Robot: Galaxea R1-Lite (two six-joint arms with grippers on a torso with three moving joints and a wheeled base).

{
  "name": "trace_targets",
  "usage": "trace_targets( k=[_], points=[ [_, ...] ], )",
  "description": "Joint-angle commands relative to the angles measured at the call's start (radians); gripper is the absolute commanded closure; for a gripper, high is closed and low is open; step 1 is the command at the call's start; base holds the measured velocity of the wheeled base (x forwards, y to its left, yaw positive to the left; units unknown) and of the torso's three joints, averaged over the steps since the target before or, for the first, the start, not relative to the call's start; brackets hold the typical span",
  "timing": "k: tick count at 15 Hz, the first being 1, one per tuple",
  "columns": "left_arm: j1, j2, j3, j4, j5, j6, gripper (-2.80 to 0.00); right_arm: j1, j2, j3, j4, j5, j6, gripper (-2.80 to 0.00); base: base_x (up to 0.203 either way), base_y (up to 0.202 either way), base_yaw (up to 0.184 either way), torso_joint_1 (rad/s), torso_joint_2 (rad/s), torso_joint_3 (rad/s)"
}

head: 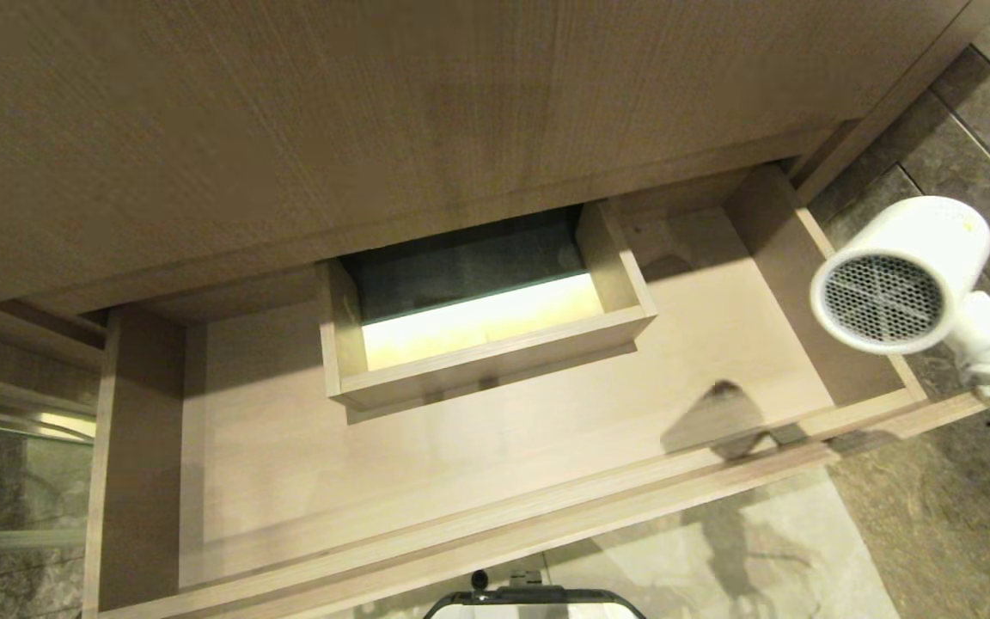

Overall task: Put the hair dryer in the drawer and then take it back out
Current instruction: Put it into the drawer

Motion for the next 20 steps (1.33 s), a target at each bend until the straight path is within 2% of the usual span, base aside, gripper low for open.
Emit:
trace_targets(
  k=[1, 7, 12, 14, 20],
  points=[
    [0.0, 0.0, 0.001, 0.0, 0.0, 0.0, 0.0, -0.02, 0.22, -0.075, -0.007, 0.002, -0.001, 0.0, 0.0, 0.0, 0.0, 0.0, 0.0, 0.0],
    [0.0, 0.0, 0.0, 0.0, 0.0, 0.0, 0.0, -0.06, 0.674, -0.387, -0.136, 0.004, 0.0, 0.0, 0.0, 0.0, 0.0, 0.0, 0.0, 0.0],
    [0.0, 0.0, 0.001, 0.0, 0.0, 0.0, 0.0, -0.068, 0.954, -0.652, -0.253, 0.006, -0.016, 0.0, 0.0, 0.0, 0.0, 0.0, 0.0, 0.0],
    [-0.001, 0.0, 0.0, 0.0, 0.0, 0.0, 0.0, -0.068, 1.005, -0.67, -0.289, 0.006, -0.038, 0.0, 0.0, 0.0, 0.0, 0.0, 0.0, 0.0],
    [0.0, 0.0, 0.0, 0.0, 0.0, 0.0, 0.0, -0.072, 1.072, -0.701, -0.31, 0.006, -0.041, 0.0, 0.0, 0.0, 0.0, 0.0, 0.0, 0.0]
  ],
)
